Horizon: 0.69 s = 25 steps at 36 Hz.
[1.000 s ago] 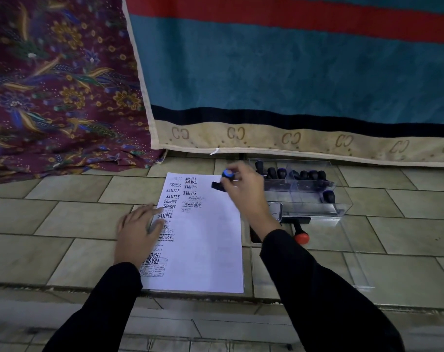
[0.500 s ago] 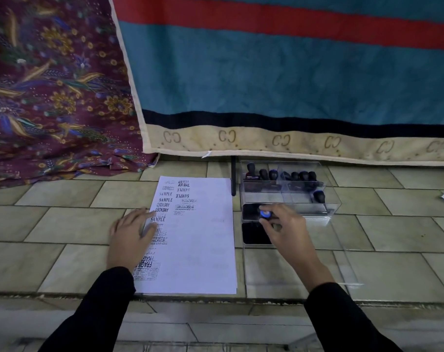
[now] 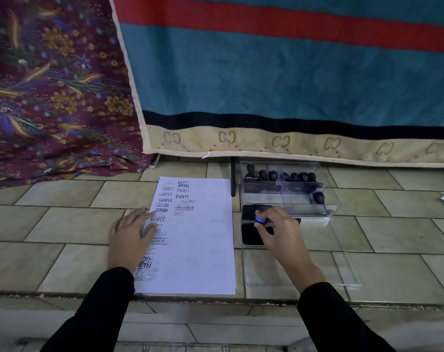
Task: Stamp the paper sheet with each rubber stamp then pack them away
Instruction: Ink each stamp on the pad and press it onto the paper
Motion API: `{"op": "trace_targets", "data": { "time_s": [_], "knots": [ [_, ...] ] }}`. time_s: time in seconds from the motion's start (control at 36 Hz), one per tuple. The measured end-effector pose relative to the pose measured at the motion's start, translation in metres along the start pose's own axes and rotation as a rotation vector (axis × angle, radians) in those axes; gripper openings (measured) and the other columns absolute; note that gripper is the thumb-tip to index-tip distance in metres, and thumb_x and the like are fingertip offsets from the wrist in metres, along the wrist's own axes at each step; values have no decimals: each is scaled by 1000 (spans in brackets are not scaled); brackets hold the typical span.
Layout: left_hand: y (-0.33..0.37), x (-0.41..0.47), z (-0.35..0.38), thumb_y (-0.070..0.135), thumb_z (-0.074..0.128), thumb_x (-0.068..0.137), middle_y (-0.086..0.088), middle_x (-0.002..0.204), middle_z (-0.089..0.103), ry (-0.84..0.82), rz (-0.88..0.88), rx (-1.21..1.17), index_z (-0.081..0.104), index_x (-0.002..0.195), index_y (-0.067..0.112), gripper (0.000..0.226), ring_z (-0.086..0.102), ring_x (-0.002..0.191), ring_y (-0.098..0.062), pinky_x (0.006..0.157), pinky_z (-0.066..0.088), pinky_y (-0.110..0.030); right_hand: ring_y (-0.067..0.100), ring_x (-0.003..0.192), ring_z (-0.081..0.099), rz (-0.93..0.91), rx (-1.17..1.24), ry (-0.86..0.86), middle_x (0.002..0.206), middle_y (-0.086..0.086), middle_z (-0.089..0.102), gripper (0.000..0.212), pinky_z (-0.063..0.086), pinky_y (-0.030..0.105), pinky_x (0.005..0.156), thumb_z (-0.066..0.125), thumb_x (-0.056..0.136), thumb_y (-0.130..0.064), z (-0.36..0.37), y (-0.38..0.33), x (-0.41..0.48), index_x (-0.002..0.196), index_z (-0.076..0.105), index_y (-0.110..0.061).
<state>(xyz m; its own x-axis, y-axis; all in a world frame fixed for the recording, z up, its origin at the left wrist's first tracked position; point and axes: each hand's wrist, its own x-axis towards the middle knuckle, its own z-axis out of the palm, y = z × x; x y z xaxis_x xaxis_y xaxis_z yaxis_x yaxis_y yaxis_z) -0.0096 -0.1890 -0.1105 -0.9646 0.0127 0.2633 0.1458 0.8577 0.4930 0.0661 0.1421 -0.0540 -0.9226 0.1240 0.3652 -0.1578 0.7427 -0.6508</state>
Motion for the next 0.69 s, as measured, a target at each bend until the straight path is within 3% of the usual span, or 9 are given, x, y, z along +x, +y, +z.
{"op": "trace_targets", "data": {
  "time_s": [0.25, 0.47, 0.56, 0.64, 0.69],
  "knots": [
    [2, 0, -1, 24, 65, 91, 3, 137, 57, -2, -1, 1, 65, 120, 28, 29, 47, 130, -20, 113, 22, -43, 11, 80, 66, 23, -42, 2, 102, 2, 64, 24, 57, 21, 78, 72, 81, -4, 2, -3, -2, 105, 69, -6],
    [1, 1, -1, 22, 66, 90, 4, 135, 58, 6, -10, 1, 66, 118, 28, 29, 48, 129, -20, 112, 24, -45, 6, 77, 64, 25, 26, 92, 98, -6, 61, 20, 45, 1, 72, 70, 82, -5, 4, -19, -1, 101, 66, -12],
    [0, 1, -1, 27, 64, 91, 5, 135, 58, 5, 3, 2, 66, 119, 30, 28, 48, 129, -19, 113, 23, -44, 7, 75, 65, -17, 124, 108, 96, -5, 60, 18, 49, 7, 73, 70, 83, -6, 15, -39, 8, 99, 66, -11],
    [-1, 0, -2, 40, 51, 87, 6, 135, 57, -6, 5, -9, 66, 119, 30, 36, 47, 128, -18, 113, 20, -42, 7, 76, 64, -101, 182, 51, 97, 3, 62, 16, 49, 5, 75, 69, 83, -2, 36, -62, 23, 99, 66, -5],
    [-2, 0, -2, 43, 48, 85, 7, 136, 57, -12, 5, -13, 65, 119, 31, 41, 47, 129, -17, 113, 19, -40, 10, 78, 63, -130, 227, -6, 98, 7, 62, 16, 52, 12, 78, 68, 84, -3, 52, -75, 33, 100, 65, -3]
  ]
}}
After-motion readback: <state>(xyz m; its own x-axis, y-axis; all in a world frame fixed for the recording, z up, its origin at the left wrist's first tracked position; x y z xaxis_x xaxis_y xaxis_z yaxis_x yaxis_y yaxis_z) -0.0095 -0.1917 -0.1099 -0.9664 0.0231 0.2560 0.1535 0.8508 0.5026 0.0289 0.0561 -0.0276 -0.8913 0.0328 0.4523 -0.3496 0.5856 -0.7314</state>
